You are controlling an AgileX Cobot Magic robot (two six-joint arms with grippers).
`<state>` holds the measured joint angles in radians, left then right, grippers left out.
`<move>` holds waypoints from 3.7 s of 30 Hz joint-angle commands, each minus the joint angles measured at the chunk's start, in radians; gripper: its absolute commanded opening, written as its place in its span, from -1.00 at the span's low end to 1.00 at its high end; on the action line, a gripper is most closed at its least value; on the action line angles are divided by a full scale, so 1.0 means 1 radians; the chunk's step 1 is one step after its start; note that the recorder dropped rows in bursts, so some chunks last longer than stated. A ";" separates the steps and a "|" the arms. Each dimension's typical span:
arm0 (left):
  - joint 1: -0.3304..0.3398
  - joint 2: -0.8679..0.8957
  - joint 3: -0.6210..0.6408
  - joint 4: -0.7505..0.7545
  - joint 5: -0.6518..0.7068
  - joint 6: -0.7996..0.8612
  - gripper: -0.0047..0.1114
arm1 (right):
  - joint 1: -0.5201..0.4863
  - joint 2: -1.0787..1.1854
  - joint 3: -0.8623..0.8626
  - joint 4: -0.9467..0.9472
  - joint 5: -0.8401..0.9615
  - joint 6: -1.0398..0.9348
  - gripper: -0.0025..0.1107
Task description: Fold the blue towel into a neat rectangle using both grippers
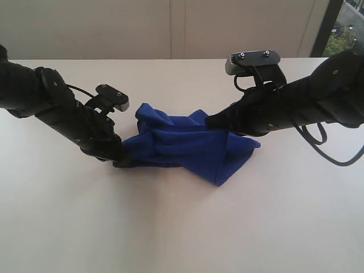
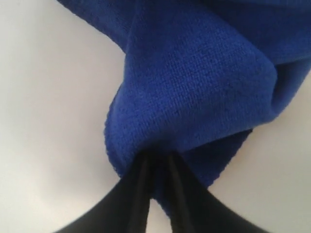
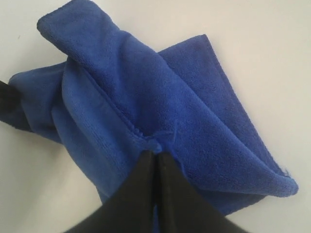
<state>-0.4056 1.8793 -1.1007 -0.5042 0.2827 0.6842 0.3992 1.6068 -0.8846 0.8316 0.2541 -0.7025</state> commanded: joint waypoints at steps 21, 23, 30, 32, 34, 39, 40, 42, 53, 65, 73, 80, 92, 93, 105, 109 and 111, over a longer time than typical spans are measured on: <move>0.045 -0.024 0.007 -0.002 0.157 -0.412 -0.19 | -0.002 -0.008 0.001 0.002 -0.003 0.000 -0.96; 0.045 -0.006 0.007 -0.002 0.172 -0.436 -0.19 | -0.002 -0.008 0.001 0.002 -0.003 0.000 -0.96; 0.045 0.044 0.007 -0.097 0.185 -0.442 -0.19 | -0.002 -0.008 0.001 0.002 -0.003 0.000 -0.96; 0.045 0.044 0.007 -0.107 0.206 -0.437 -0.19 | -0.002 -0.008 0.001 0.002 -0.003 0.000 -0.96; 0.045 0.044 0.007 -0.107 0.215 -0.438 -0.19 | -0.002 -0.008 0.001 0.002 -0.003 0.000 -0.96; 0.045 0.045 0.007 -0.135 0.226 -0.443 -0.19 | -0.002 -0.008 0.001 0.002 -0.003 0.000 -0.96; 0.045 0.045 0.007 -0.145 0.232 -0.443 -0.19 | -0.002 -0.008 0.001 0.002 -0.003 0.000 -0.96; 0.045 0.045 0.007 -0.138 0.257 -0.443 -0.19 | -0.002 -0.008 0.001 0.002 -0.003 0.000 -0.96; 0.034 0.076 0.007 -0.119 0.266 -0.487 -0.19 | -0.002 -0.008 0.001 0.002 -0.003 0.000 -0.96; 0.032 0.118 0.007 -0.150 0.241 -0.484 -0.25 | -0.002 -0.008 0.001 0.002 -0.003 0.000 -0.96; 0.032 0.118 0.007 -0.118 0.220 -0.480 -0.80 | -0.002 -0.008 0.001 0.002 -0.003 0.000 -0.96; 0.032 0.115 0.007 -0.080 0.191 -0.478 -0.86 | -0.002 -0.008 0.001 0.002 -0.003 0.000 -0.96; 0.036 -0.087 0.007 0.253 0.242 -0.483 -0.92 | -0.002 -0.008 0.001 0.002 -0.003 0.000 -0.96; 0.036 -0.102 0.007 0.273 0.251 -0.486 -0.92 | -0.002 -0.008 0.001 0.002 -0.003 0.000 -0.96; 0.036 -0.197 0.007 0.302 0.266 -0.484 -0.92 | -0.002 -0.008 0.001 0.002 -0.003 0.000 -0.96; 0.036 -0.197 0.007 0.302 0.262 -0.489 -0.92 | -0.002 -0.008 0.001 0.002 -0.023 0.000 -0.96; 0.036 -0.197 0.007 0.298 0.262 -0.491 -0.92 | -0.002 -0.008 0.001 0.002 -0.027 0.000 -0.96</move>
<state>-0.3726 1.6938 -1.1003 -0.2082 0.5243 0.2008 0.3992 1.6068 -0.8846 0.8316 0.2469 -0.7001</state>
